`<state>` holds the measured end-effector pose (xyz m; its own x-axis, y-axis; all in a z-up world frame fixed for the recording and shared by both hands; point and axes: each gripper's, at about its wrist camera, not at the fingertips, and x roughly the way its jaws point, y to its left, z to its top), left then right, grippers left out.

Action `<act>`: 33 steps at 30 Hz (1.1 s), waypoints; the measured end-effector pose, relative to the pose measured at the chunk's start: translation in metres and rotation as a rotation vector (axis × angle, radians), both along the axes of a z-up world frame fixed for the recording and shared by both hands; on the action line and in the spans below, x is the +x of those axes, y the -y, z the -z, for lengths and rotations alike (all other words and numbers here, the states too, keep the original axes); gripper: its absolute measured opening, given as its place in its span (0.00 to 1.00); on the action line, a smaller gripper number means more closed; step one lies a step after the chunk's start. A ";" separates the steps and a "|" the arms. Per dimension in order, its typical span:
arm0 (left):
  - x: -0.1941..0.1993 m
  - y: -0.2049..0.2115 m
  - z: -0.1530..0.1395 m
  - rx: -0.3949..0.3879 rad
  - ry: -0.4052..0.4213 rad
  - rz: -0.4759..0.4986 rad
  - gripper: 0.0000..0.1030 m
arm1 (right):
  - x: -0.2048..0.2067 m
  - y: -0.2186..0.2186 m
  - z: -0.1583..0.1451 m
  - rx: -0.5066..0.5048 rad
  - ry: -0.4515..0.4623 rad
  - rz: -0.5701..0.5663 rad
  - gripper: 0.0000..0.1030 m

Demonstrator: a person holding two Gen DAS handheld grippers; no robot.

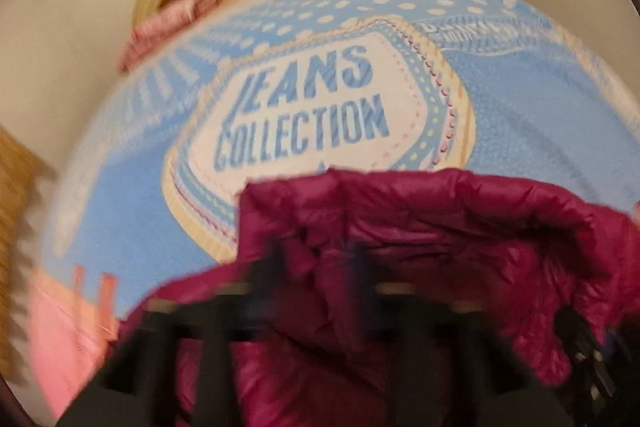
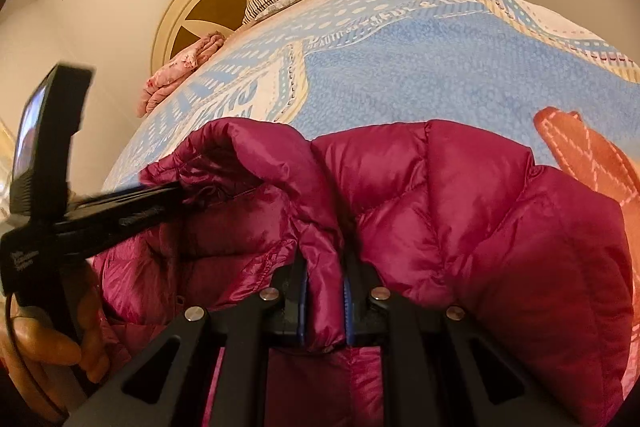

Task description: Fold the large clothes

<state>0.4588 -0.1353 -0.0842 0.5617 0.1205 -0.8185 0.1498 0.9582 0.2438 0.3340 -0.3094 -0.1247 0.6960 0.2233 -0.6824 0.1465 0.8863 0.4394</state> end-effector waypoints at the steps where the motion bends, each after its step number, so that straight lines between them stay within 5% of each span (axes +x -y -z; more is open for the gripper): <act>1: -0.004 -0.011 -0.004 -0.039 0.001 -0.013 0.11 | 0.000 0.001 0.000 0.004 0.000 0.000 0.11; 5: -0.036 -0.061 -0.025 -0.195 0.074 -0.110 0.10 | 0.000 0.001 0.001 0.006 0.001 0.000 0.11; 10: -0.060 -0.117 0.006 -0.370 -0.020 -0.265 0.09 | 0.000 0.001 0.001 0.004 0.000 0.000 0.11; 14: -0.063 -0.112 -0.001 -0.463 -0.050 -0.221 0.10 | -0.001 0.001 0.001 -0.003 0.001 0.001 0.11; 16: -0.058 -0.089 -0.020 -0.415 -0.015 -0.125 0.21 | -0.001 0.001 0.001 -0.001 0.002 0.002 0.11; 18: -0.053 -0.067 -0.032 -0.333 0.045 -0.069 0.78 | -0.002 0.001 0.000 -0.002 0.002 0.001 0.11; 20: -0.040 -0.047 -0.041 -0.294 0.111 -0.029 0.97 | -0.002 0.000 0.000 -0.002 0.002 0.002 0.11; 22: -0.026 -0.028 -0.041 -0.257 0.116 -0.017 0.97 | -0.002 0.000 0.000 0.000 0.003 0.002 0.11; 25: 0.004 -0.006 -0.017 -0.126 0.019 -0.056 0.94 | -0.003 -0.001 0.000 0.001 0.004 0.002 0.11; 26: 0.008 -0.010 -0.007 -0.106 0.001 -0.088 0.77 | -0.003 -0.001 0.000 0.001 0.004 0.002 0.11; 27: 0.011 -0.014 0.000 -0.117 -0.018 -0.109 0.46 | -0.003 -0.001 0.000 0.001 0.004 0.002 0.11; 29: 0.009 -0.035 0.012 -0.209 -0.071 -0.131 0.20 | -0.003 0.000 0.000 0.005 0.005 0.002 0.11; 33: -0.023 -0.075 0.001 -0.334 -0.011 -0.157 0.17 | -0.003 0.000 0.000 0.012 0.006 0.002 0.11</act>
